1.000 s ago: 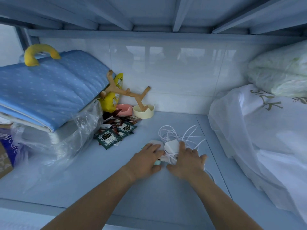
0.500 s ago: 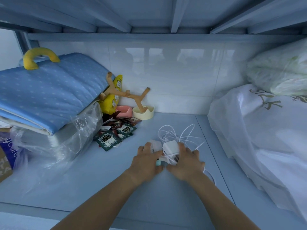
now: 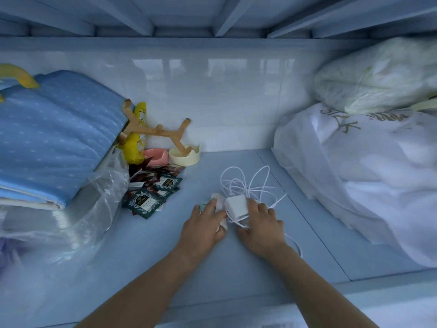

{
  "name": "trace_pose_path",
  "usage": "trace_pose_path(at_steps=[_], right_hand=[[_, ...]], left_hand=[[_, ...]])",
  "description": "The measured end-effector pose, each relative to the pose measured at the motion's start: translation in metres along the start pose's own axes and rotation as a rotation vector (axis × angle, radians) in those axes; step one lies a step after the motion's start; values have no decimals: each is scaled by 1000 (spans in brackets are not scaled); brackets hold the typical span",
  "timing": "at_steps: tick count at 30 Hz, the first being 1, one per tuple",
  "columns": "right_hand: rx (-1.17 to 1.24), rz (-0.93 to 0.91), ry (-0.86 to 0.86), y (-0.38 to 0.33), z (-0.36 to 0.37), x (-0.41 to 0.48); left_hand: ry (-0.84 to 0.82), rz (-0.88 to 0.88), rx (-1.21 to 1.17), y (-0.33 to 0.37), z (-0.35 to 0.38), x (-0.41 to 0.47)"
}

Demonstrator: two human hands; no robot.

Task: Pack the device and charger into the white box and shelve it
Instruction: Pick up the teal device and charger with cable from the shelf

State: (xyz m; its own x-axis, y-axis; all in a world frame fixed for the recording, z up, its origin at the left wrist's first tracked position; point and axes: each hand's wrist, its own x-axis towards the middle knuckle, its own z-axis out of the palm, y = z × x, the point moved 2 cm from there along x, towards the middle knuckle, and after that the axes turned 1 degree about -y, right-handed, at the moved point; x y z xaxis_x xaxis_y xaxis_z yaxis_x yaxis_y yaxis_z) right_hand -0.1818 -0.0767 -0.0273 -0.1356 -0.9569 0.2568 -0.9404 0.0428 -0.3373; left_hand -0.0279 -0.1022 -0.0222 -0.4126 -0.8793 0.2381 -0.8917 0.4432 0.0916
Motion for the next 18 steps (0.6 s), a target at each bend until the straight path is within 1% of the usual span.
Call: trace_pose_path(at_steps=[4, 8, 11, 15, 18], right_hand=[[11, 76, 34, -9, -1, -11], [3, 105, 3, -16, -2, -17], [13, 91, 8, -20, -2, -24], [-40, 74, 33, -28, 0, -37], [-51, 63, 68, -30, 0, -47]], left_hand=[[-32, 80, -26, -7, -3, -4], [-18, 139, -67, -14, -8, -9], [12, 141, -106, -19, -9, -18], [42, 131, -141, -26, -9, -28], [60, 102, -218, -29, -11, -34]])
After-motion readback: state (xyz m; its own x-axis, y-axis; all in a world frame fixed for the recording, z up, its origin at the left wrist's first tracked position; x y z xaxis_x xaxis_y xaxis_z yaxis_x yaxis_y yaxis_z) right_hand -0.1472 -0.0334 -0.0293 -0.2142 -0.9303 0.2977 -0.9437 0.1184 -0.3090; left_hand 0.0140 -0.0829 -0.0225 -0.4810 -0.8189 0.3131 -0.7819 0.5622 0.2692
